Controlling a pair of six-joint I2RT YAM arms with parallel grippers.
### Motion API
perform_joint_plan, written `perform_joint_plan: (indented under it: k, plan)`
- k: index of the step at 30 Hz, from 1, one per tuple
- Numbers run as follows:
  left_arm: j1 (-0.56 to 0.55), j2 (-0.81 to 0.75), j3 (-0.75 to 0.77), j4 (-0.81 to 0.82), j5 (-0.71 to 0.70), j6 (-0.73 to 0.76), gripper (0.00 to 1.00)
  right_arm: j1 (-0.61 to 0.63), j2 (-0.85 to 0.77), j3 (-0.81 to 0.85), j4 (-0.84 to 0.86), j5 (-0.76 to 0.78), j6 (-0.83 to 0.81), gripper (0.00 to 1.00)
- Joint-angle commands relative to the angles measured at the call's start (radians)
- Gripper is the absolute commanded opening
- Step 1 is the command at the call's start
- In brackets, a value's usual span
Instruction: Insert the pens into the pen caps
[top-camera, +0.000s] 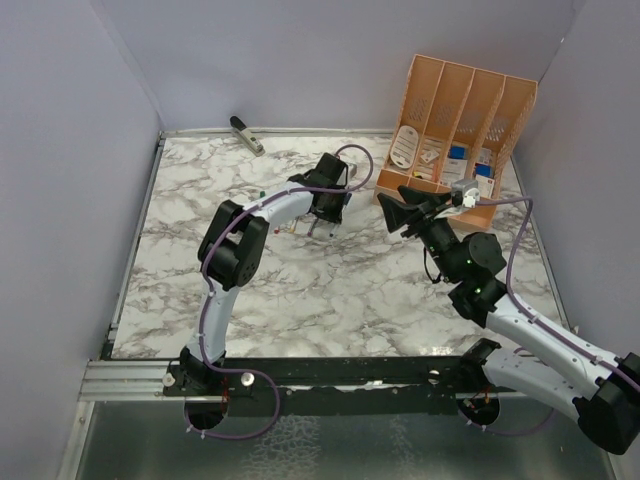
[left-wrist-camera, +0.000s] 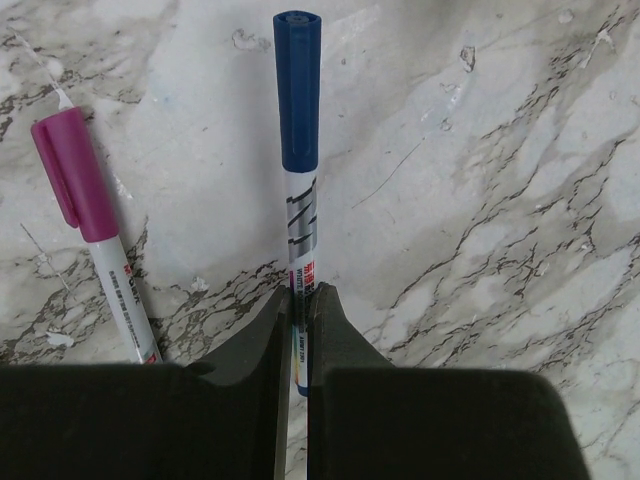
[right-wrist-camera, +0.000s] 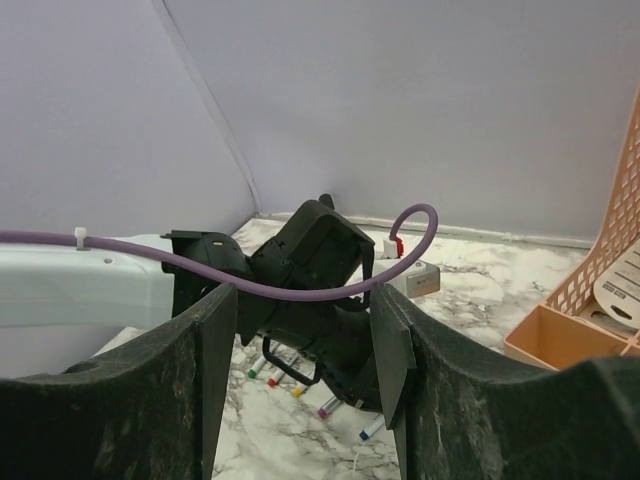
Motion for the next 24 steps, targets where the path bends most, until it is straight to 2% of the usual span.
perform_joint_plan:
  k: [1, 11, 17, 24]
  plan:
    - [-0.002, 0.038, 0.029, -0.073, -0.030, 0.019, 0.08, 0.004, 0.006, -0.013, 0.007, 0.020, 0.009, 0.55]
    - [-0.002, 0.073, 0.052, -0.099, -0.043, 0.001, 0.40, 0.003, 0.033, -0.017, 0.024, 0.017, 0.014, 0.55]
    - [-0.002, 0.045, 0.057, -0.093, -0.062, -0.006, 0.44, 0.004, 0.023, -0.025, 0.027, 0.030, 0.016, 0.55]
    - [-0.003, -0.098, 0.050, -0.064, -0.056, -0.015, 0.48, 0.004, 0.012, -0.029, 0.014, 0.067, 0.008, 0.55]
